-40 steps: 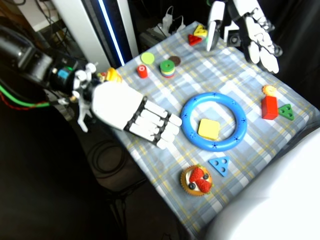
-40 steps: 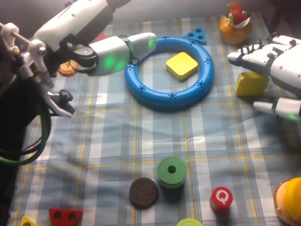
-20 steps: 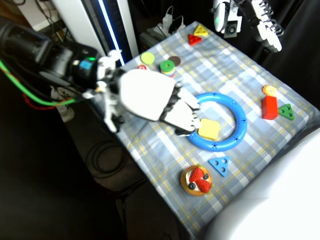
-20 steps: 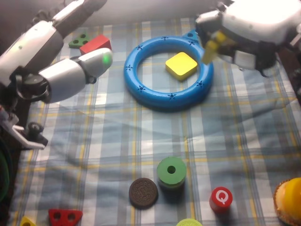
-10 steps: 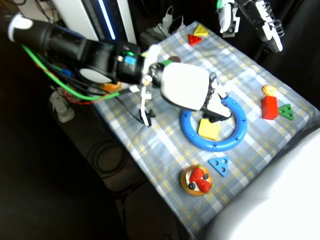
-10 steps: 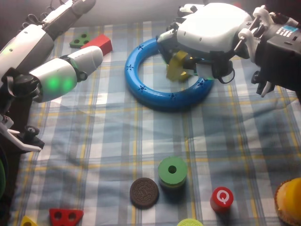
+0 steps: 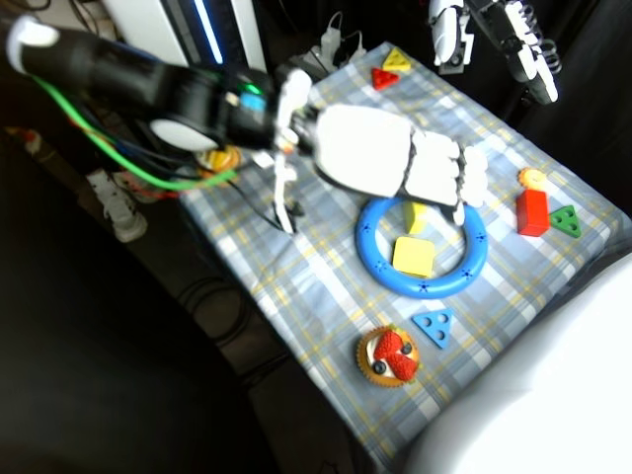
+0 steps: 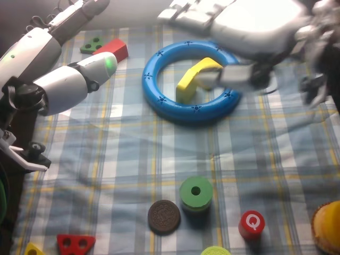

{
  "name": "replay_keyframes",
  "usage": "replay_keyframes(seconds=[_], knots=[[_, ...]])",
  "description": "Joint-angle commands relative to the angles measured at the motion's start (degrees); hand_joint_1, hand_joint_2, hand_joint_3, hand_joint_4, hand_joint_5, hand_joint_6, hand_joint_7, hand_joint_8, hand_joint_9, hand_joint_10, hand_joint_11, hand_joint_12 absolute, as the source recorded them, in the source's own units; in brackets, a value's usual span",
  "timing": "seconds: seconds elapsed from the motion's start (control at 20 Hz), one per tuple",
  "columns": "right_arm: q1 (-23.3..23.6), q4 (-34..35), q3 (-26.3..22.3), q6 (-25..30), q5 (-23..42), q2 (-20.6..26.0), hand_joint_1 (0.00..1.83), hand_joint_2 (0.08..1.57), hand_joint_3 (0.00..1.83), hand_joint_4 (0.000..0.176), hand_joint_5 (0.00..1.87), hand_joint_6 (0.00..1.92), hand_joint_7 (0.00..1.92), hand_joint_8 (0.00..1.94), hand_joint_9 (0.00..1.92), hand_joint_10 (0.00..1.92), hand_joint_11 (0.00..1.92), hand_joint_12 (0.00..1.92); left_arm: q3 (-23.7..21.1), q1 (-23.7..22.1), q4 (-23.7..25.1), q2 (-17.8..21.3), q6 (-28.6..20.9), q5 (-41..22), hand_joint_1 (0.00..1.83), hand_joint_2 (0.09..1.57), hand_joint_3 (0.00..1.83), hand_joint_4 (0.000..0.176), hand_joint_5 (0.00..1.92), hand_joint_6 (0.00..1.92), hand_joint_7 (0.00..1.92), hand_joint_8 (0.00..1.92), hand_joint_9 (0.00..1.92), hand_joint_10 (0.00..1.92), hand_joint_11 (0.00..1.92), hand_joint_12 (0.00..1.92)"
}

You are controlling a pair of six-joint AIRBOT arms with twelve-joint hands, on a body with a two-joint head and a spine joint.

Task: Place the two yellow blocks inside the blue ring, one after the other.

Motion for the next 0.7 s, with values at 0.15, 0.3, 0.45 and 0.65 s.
replay_keyframes(seconds=[0.15, 0.3, 0.45, 0.65], knots=[[-4.49, -0.33, -5.72, 0.07, 16.42, 7.12, 0.35, 1.32, 0.00, 0.032, 0.00, 0.00, 0.00, 0.00, 0.00, 0.00, 0.01, 0.03, -0.14, -0.13, 1.56, 0.17, -0.77, -8.02, 0.42, 1.39, 0.00, 0.044, 0.12, 0.01, 0.03, 0.01, 0.01, 0.00, 0.01, 0.01], [-10.28, -0.33, -9.54, 3.27, 24.03, 12.72, 0.35, 1.34, 0.00, 0.016, 0.00, 0.00, 0.00, 0.00, 0.00, 0.00, 0.00, 0.00, -0.28, 0.13, 1.84, 0.43, -1.85, -9.50, 0.47, 1.38, 0.00, 0.057, 0.13, 0.01, 0.03, 0.00, 0.02, 0.01, 0.03, 0.02], [-17.43, 0.74, -12.86, 6.60, 32.31, 17.35, 0.33, 1.35, 0.00, 0.025, 0.00, 0.00, 0.00, 0.00, 0.00, 0.00, 0.00, 0.00, -0.28, 0.19, 2.07, 0.50, -2.69, -10.42, 0.55, 1.37, 0.00, 0.046, 0.14, 0.00, 0.04, 0.00, 0.01, 0.00, 0.00, 0.01], [-26.64, 4.64, -15.67, 10.17, 43.71, 20.29, 0.35, 1.31, 0.00, 0.093, 0.00, 0.00, 0.00, 0.00, 0.00, 0.00, 0.00, 0.00, -0.12, 1.18, 2.00, 0.59, -5.77, -12.17, 0.65, 1.35, 0.00, 0.010, 0.13, 0.00, 0.05, 0.00, 0.00, 0.00, 0.00, 0.00]])
